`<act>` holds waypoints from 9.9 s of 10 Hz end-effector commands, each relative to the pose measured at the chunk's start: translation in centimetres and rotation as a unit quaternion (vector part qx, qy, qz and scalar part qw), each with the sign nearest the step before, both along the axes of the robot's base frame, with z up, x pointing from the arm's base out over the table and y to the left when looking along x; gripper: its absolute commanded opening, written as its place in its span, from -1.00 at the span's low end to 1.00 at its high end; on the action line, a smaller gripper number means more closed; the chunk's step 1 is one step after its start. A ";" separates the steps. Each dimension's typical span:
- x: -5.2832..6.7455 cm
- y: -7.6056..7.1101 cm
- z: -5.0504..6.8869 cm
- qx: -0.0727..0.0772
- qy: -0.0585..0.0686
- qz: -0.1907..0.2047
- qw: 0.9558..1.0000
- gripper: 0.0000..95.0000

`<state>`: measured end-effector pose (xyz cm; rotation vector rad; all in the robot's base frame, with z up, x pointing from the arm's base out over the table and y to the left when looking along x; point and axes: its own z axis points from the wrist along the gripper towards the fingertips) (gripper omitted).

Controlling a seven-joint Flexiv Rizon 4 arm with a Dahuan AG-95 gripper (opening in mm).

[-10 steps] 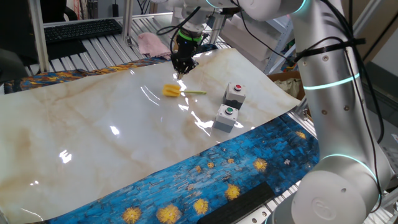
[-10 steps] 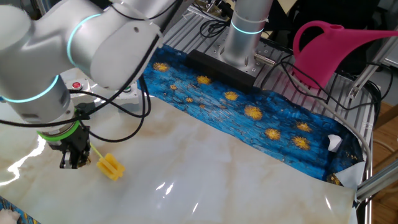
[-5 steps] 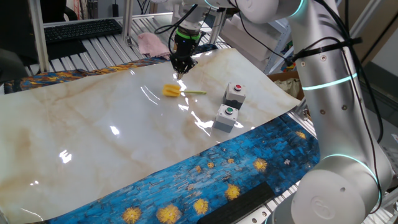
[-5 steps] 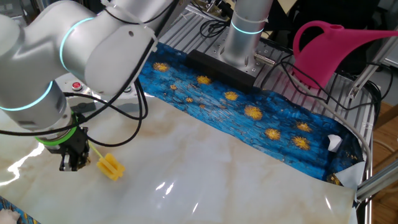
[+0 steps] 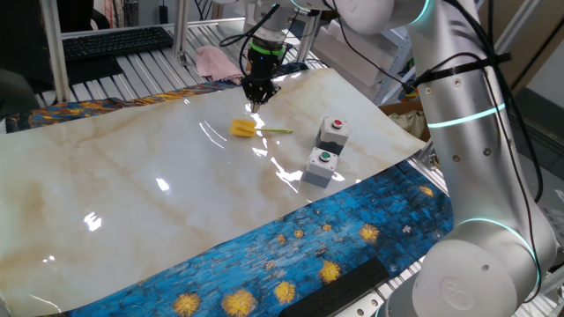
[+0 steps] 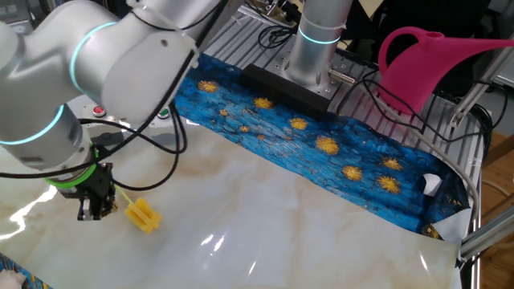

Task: Scrub the table with a brush

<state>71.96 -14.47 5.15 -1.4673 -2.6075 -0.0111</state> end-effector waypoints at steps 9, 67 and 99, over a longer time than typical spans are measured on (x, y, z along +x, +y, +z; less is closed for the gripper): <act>-0.5 0.1 0.0 -0.011 -0.060 0.040 0.997 -1.00; -3.1 -0.3 -0.1 -0.084 -0.025 -0.184 0.979 -0.20; -2.0 -1.9 -3.4 -0.084 -0.032 -0.156 0.984 -1.00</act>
